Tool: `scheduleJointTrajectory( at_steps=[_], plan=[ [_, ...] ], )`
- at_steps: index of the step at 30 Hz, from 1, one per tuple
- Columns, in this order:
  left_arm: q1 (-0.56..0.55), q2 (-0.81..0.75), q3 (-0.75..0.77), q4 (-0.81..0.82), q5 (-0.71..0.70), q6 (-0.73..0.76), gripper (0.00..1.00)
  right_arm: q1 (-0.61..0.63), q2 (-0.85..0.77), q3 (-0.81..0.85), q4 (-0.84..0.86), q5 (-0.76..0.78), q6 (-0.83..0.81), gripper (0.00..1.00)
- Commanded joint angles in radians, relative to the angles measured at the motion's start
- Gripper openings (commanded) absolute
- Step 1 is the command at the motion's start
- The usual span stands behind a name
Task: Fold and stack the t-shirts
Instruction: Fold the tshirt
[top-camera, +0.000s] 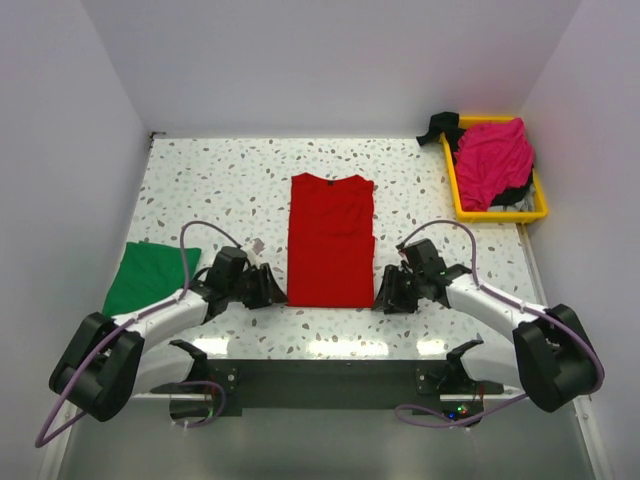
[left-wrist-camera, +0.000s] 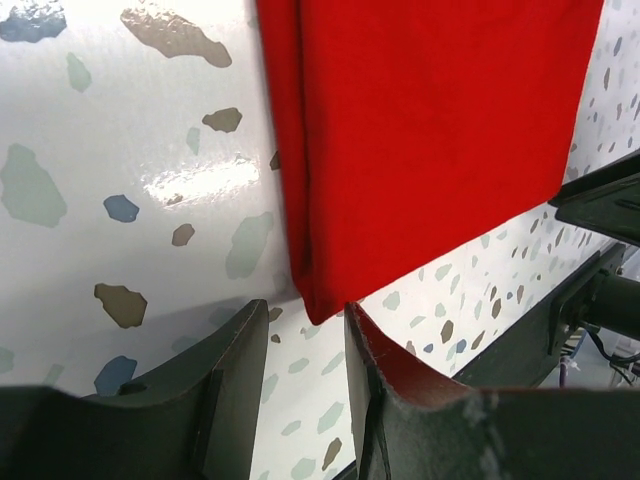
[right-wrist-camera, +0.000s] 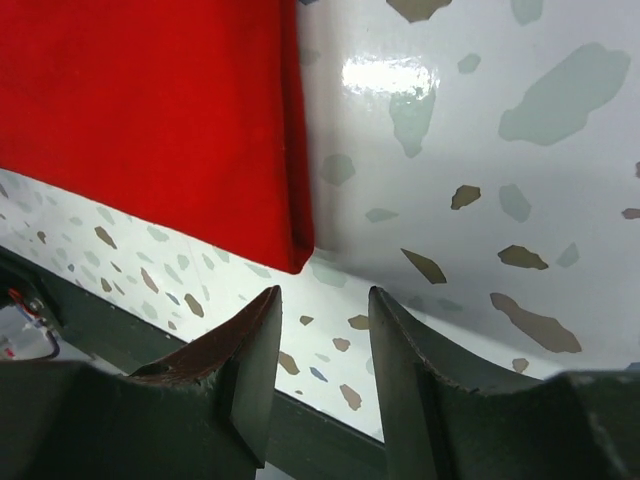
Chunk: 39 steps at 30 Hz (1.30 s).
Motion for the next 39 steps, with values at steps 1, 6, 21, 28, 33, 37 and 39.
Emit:
scheduleJointTrajectory(
  at_steps=[1,6,21,28,33,37,39],
  plan=[
    [-0.004,-0.017,-0.014,0.078,0.028,-0.014,0.41,0.003,0.009,-0.02,0.085,-0.062,0.041,0.43],
    [-0.004,-0.014,-0.016,0.095,0.033,-0.013,0.4,0.003,0.003,-0.042,0.112,-0.057,0.061,0.42],
    [-0.021,0.041,-0.028,0.121,0.01,-0.022,0.37,0.003,-0.019,-0.048,0.158,-0.033,0.1,0.43],
    [-0.044,0.073,-0.031,0.132,-0.009,-0.036,0.35,0.003,0.015,-0.066,0.211,-0.034,0.116,0.41],
    [-0.056,0.09,-0.031,0.142,-0.013,-0.042,0.34,0.003,0.035,-0.083,0.238,-0.04,0.126,0.38],
    [-0.069,0.105,-0.034,0.153,-0.019,-0.047,0.33,0.001,0.049,-0.096,0.266,-0.043,0.136,0.36],
    [-0.07,0.113,-0.036,0.158,-0.022,-0.05,0.31,0.003,0.055,-0.099,0.28,-0.046,0.141,0.35]
  ],
)
